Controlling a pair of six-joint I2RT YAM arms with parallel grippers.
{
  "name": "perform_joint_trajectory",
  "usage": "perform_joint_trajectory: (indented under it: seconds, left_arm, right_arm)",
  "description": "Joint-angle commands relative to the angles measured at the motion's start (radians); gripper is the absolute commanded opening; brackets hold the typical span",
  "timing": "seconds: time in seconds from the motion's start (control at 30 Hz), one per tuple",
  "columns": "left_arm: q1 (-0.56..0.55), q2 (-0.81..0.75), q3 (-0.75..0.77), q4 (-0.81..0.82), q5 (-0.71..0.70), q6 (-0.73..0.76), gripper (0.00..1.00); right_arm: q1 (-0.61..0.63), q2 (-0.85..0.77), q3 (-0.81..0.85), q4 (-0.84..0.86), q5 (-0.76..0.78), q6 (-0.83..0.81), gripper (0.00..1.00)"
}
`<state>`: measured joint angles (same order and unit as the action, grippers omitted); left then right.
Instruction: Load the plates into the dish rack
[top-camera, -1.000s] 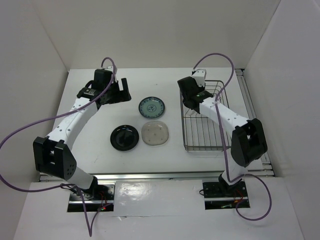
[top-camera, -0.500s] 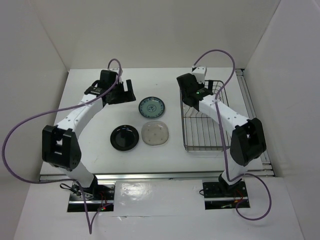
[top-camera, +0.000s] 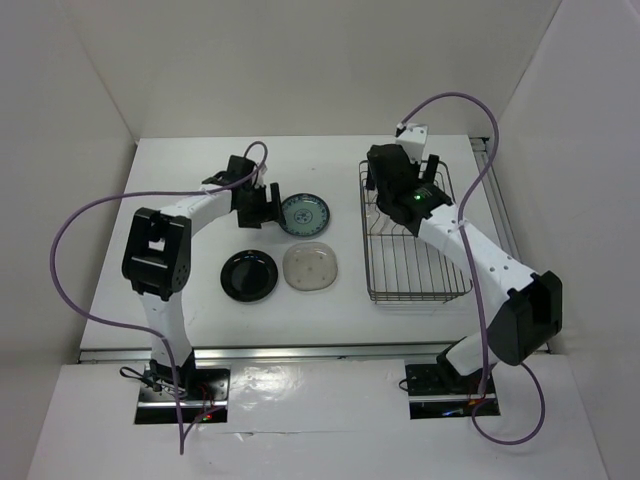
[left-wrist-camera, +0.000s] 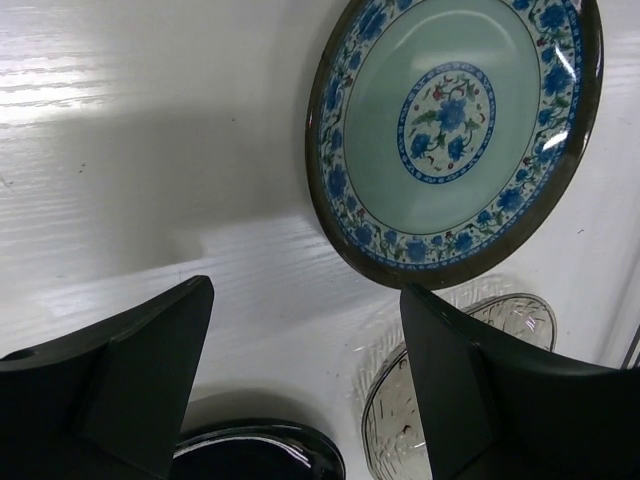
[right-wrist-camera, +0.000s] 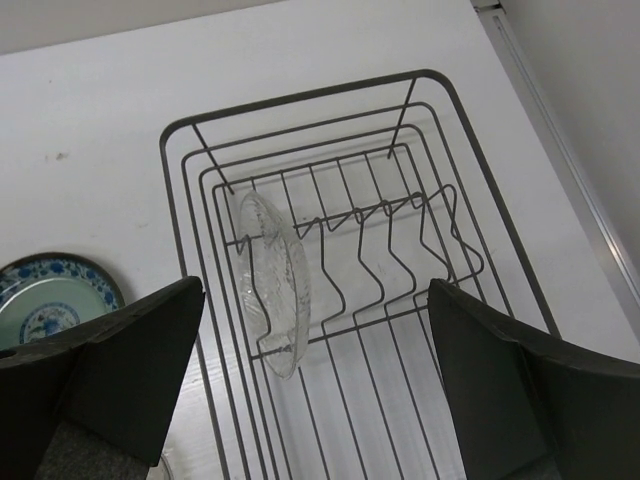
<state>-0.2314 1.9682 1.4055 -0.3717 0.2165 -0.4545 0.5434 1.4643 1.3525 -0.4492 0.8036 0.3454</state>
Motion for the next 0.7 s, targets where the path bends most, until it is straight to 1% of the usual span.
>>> perform_joint_trajectory:
  seconds: [0.0, 0.13, 0.2, 0.3, 0.37, 0.43, 0.53, 0.6, 0.67]
  left_arm:
    - [-0.003, 0.032, 0.053, 0.054, 0.044, -0.019, 0.88]
    - [-0.003, 0.064, 0.067, 0.066, 0.058, -0.029, 0.86]
    - [-0.013, 0.064, 0.078, 0.066, 0.058, -0.039, 0.86]
    - [-0.013, 0.075, 0.089, 0.066, 0.04, -0.052, 0.84]
    - [-0.013, 0.084, 0.089, 0.066, 0.017, -0.061, 0.8]
    - [-0.013, 0.106, 0.101, 0.066, 0.017, -0.061, 0.77]
    - [-0.022, 0.13, 0.115, 0.057, 0.026, -0.061, 0.76]
    - [-0.031, 0.141, 0.124, 0.057, 0.017, -0.072, 0.71]
    - [-0.031, 0.152, 0.124, 0.057, 0.005, -0.072, 0.7]
  right_arm:
    - [0.019, -0.036, -0.038, 0.046, -0.03, -0.009, 1.0]
    - [0.03, -0.047, -0.07, 0.064, -0.07, -0.029, 1.0]
    - [0.03, -0.061, -0.096, 0.113, -0.113, -0.029, 1.0]
    - [0.03, -0.104, -0.162, 0.17, -0.191, -0.04, 1.0]
    - [0.03, -0.122, -0.196, 0.214, -0.225, -0.049, 1.0]
    - [0.039, -0.142, -0.205, 0.228, -0.244, -0.049, 1.0]
    - [0.05, -0.142, -0.205, 0.237, -0.256, -0.049, 1.0]
    - [0.05, -0.153, -0.205, 0.237, -0.256, -0.049, 1.0]
    - [0.061, -0.162, -0.205, 0.237, -0.256, -0.049, 1.0]
